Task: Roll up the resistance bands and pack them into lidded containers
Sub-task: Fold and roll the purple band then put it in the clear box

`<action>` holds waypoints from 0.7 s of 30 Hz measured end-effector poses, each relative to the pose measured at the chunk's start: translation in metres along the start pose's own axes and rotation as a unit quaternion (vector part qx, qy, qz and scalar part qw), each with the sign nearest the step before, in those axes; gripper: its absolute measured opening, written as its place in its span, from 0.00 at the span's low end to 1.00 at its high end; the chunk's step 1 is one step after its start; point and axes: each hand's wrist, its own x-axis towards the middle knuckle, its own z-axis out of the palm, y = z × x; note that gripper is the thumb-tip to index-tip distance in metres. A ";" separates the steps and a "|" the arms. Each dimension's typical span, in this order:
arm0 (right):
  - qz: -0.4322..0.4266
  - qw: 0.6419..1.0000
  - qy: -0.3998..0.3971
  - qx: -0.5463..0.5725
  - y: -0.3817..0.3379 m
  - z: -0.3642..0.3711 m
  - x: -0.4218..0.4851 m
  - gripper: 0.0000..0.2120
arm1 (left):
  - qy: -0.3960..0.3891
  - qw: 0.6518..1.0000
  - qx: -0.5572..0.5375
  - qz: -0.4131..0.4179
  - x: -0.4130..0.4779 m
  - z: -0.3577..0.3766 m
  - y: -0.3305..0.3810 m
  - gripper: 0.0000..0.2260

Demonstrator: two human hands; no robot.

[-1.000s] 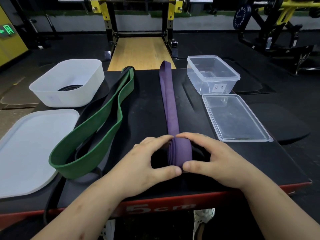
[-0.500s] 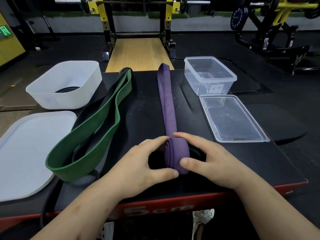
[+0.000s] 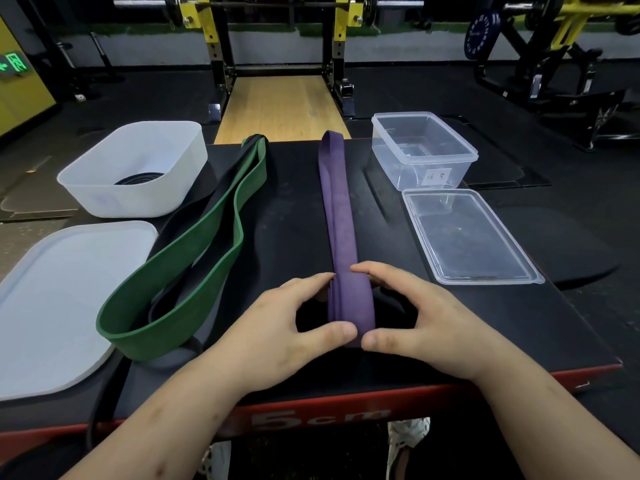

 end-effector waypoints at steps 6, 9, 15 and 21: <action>0.000 1.000 0.012 0.004 -0.001 0.002 0.002 0.37 | -0.004 1.000 0.004 -0.007 0.001 -0.002 0.003 0.32; -0.002 1.000 -0.001 -0.006 -0.004 0.001 0.000 0.39 | -0.003 1.000 0.004 -0.006 0.000 -0.001 0.001 0.35; -0.017 0.999 0.000 0.032 -0.005 -0.001 0.002 0.26 | -0.027 1.000 0.004 -0.001 0.000 0.001 0.001 0.38; 0.001 1.000 -0.010 0.005 -0.003 -0.003 0.000 0.39 | -0.011 1.000 0.009 -0.015 0.000 0.001 0.005 0.29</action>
